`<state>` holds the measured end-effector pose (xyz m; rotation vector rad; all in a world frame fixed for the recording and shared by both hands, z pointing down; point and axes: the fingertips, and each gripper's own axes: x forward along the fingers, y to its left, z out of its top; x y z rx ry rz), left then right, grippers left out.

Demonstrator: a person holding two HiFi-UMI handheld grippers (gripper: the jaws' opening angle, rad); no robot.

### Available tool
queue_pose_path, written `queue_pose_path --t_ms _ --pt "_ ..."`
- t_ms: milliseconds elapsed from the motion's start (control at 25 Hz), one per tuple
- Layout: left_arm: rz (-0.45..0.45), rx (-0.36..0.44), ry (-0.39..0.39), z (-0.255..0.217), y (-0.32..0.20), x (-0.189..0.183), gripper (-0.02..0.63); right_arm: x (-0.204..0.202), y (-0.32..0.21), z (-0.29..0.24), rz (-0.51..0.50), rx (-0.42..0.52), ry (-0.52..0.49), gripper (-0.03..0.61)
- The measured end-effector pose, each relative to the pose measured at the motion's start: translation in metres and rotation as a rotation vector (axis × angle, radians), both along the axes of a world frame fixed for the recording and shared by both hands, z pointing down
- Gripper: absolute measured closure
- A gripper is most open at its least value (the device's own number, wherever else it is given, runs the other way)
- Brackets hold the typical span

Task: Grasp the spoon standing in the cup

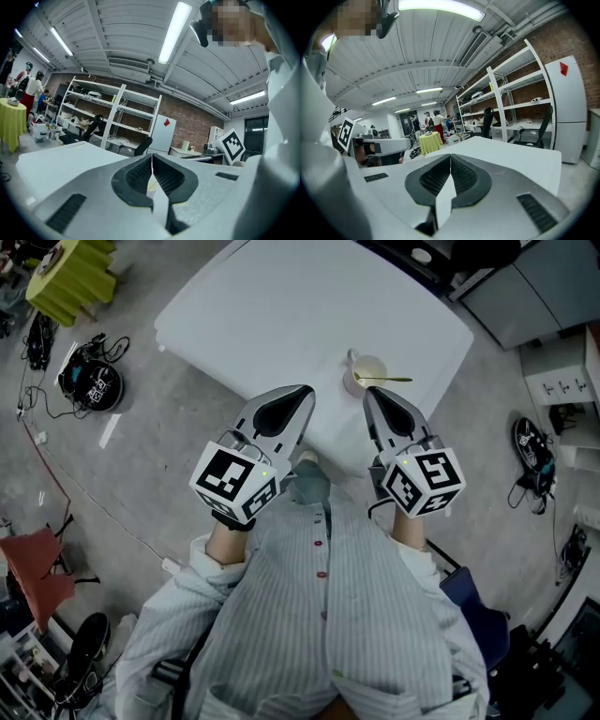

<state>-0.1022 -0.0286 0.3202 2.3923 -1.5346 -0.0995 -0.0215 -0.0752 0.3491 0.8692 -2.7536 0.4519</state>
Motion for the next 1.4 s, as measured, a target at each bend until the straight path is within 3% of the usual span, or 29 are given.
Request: queue_pose_path --t_ms 440,1400 --pt "0.118 0.018 -0.016 -0.006 -0.08 0.026 0.6 0.028 -0.068 -0.009 0.104 0.024 0.007 0.569" --pt "0.418 0.021 -0.038 -0.009 -0.154 0.064 0.6 0.076 -0.111 -0.019 0.406 0.029 0.016 0.569"
